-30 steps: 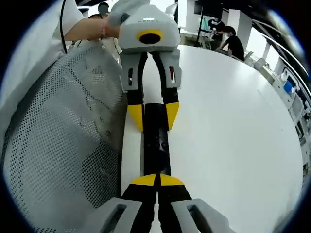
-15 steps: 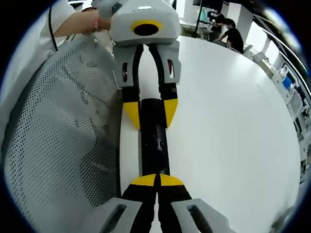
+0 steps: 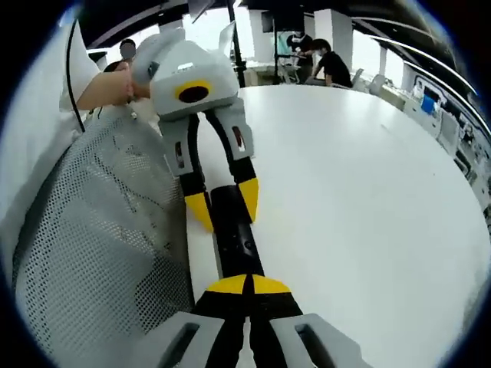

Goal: Press the specified remote control buttons in sequence, fully releasing each button before pressing the next.

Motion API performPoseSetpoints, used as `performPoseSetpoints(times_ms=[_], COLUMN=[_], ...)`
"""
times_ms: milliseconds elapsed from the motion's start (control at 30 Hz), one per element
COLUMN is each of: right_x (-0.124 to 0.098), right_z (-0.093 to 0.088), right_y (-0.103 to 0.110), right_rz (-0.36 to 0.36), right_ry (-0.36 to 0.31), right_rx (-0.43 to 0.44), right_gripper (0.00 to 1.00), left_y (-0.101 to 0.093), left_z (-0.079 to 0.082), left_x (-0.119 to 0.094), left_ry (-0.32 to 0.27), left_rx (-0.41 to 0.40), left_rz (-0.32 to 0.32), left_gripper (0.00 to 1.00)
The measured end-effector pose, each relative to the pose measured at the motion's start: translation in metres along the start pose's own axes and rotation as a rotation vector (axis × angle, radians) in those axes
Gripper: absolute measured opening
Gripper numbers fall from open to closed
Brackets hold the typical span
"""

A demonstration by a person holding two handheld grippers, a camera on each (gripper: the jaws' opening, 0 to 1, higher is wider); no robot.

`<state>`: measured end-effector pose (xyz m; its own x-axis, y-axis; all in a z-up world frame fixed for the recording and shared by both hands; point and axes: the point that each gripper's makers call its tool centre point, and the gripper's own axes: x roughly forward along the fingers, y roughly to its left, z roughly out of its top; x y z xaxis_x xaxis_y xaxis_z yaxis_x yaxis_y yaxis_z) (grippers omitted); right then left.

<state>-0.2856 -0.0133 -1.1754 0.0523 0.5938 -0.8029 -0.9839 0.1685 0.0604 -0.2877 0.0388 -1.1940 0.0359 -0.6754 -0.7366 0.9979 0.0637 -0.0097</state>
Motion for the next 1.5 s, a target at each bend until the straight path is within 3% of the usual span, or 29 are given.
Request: performPoseSetpoints(times_ms=[133,233,333,433,633,733,833,933,1067,1200,1500], right_x=[0.0039,0.0065,0.0066,0.0076,0.0086,0.0088,0.0077,0.0059,0.0023,0.0005,0.0090], right_z=[0.0009,-0.0040,-0.0009,-0.0012,-0.0019,-0.0025,-0.0029,-0.0014,-0.0013,0.0052,0.0031], right_y=[0.0077,0.0048,0.0070,0.0073,0.0068,0.0073,0.0069,0.0069,0.0049,0.0025,0.0046], right_rz=[0.031,0.008,0.016,0.015,0.012,0.001,-0.026,-0.035,-0.055,-0.031,0.003], right_ry=[0.005,0.053,0.046,0.080,0.115,0.119,0.083,0.016,-0.019,-0.059,-0.016], right_rx=[-0.016,-0.085,-0.086,-0.153,-0.178,-0.243,-0.220,-0.143,-0.159,-0.083,-0.142], right_gripper=[0.00,0.00,0.00,0.00,0.00,0.00,0.00,0.00,0.01,0.08,0.08], left_y=[0.0000,0.0000,-0.0001,0.0000,0.0000,0.0000,0.0001,0.0000,-0.0002,-0.0004,-0.0007], left_z=[-0.0002,-0.0002,-0.0001,0.0000,0.0002,0.0003,0.0004,0.0005,0.0006,0.0006,0.0004], left_x=[0.0003,0.0003,0.0002,0.0002,0.0002,0.0001,0.0000,0.0000,0.0000,-0.0001,-0.0003], left_ry=[-0.001,-0.003,-0.005,-0.006,-0.002,-0.001,-0.002,-0.004,-0.004,-0.009,-0.011], left_rx=[-0.002,-0.005,-0.006,-0.007,-0.003,-0.009,-0.010,-0.009,-0.013,-0.014,-0.018], left_rz=[0.001,0.003,0.004,0.004,0.003,0.004,0.004,0.004,0.008,0.007,0.010], left_gripper=[0.25,0.25,0.25,0.25,0.25,0.25,0.25,0.25,0.25,0.25,0.25])
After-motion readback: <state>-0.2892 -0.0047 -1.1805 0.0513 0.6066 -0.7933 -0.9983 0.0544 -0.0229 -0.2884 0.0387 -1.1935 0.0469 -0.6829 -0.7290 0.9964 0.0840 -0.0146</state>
